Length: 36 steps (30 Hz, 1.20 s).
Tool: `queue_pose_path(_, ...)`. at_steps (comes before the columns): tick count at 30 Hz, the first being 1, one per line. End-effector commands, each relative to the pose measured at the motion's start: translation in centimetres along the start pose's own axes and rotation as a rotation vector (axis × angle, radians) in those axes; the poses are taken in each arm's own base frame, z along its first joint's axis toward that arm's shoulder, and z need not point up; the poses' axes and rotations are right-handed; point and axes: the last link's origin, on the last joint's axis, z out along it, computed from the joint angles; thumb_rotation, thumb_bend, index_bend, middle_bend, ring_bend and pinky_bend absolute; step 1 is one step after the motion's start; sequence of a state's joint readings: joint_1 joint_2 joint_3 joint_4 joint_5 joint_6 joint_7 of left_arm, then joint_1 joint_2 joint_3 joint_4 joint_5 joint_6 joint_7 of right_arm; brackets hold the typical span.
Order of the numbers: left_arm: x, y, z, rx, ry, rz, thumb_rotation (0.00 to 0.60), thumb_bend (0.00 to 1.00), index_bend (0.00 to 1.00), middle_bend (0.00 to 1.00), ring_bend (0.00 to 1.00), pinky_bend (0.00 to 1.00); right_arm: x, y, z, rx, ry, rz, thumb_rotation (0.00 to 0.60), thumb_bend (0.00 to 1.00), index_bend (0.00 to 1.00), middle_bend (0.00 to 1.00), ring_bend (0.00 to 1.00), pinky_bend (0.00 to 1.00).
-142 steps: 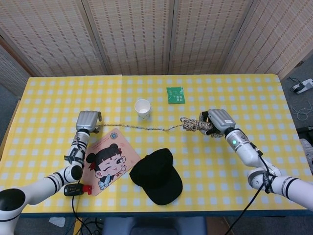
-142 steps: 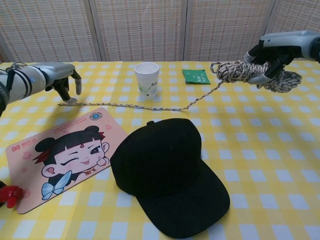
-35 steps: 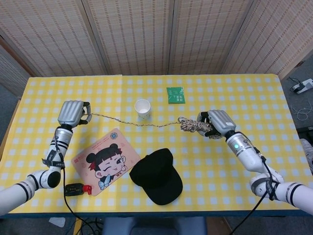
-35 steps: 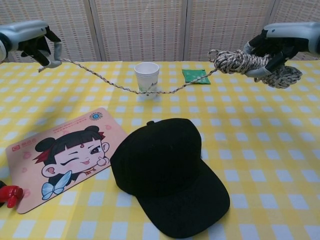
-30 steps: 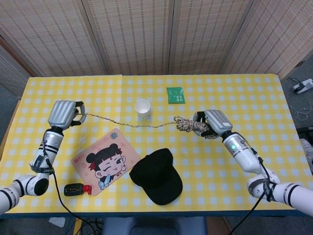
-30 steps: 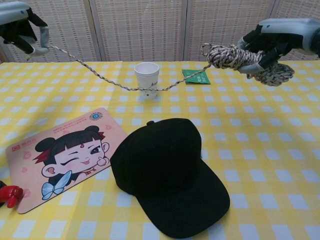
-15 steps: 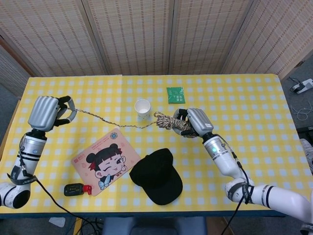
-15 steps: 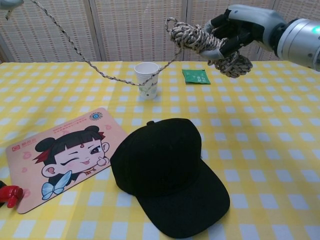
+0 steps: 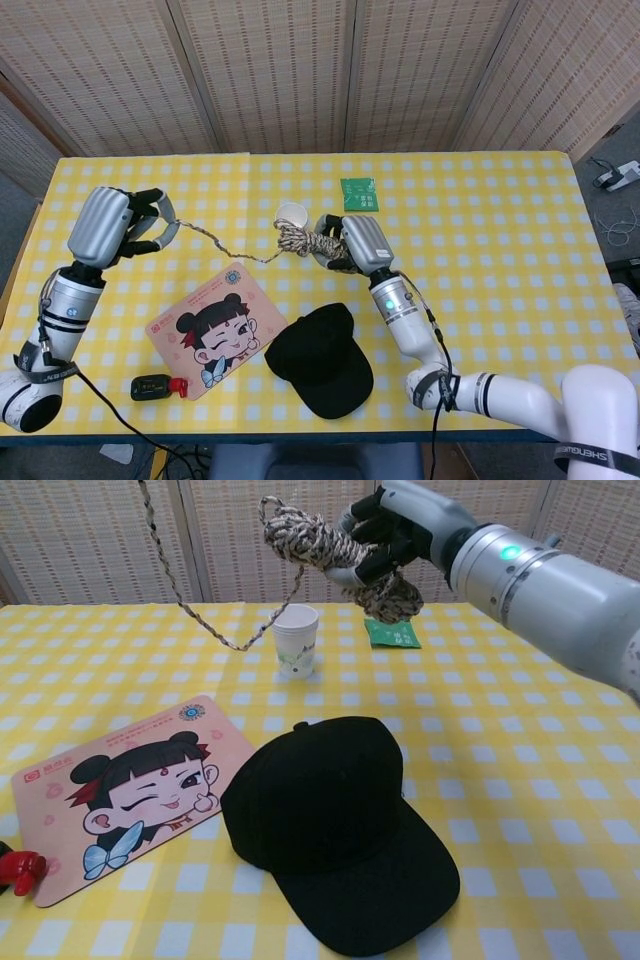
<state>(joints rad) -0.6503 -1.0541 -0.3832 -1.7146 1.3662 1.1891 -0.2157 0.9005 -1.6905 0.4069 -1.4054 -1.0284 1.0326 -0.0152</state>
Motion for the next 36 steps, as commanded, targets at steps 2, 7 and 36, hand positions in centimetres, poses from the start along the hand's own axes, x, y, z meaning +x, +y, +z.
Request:
queue_pose_path(2, 0.0, 2.2, 1.1, -0.042, -0.021, -0.081, 0.600, 0.45, 0.81, 1.00, 1.00, 0.83, -1.2, -1.2, 1.4, 0.014, 0.038, -0.013, 0.600, 0.70, 0.77, 0.62, 0.56, 0.66)
queue_pose_path(7, -0.4, 4.4, 2.3, -0.088, -0.047, -0.133, 0.600, 0.45, 0.81, 1.00, 1.00, 0.83, -2.5, -2.4, 2.3, 0.045, 0.063, -0.032, 0.600, 0.69, 0.77, 0.62, 0.56, 0.66)
queue_pose_path(36, -4.3, 10.8, 9.6, -0.060, -0.152, -0.262, 0.600, 0.45, 0.81, 1.00, 1.00, 0.85, -6.9, -4.9, 3.5, 0.197, -0.078, -0.049, 0.600, 0.61, 0.78, 0.61, 0.56, 0.66)
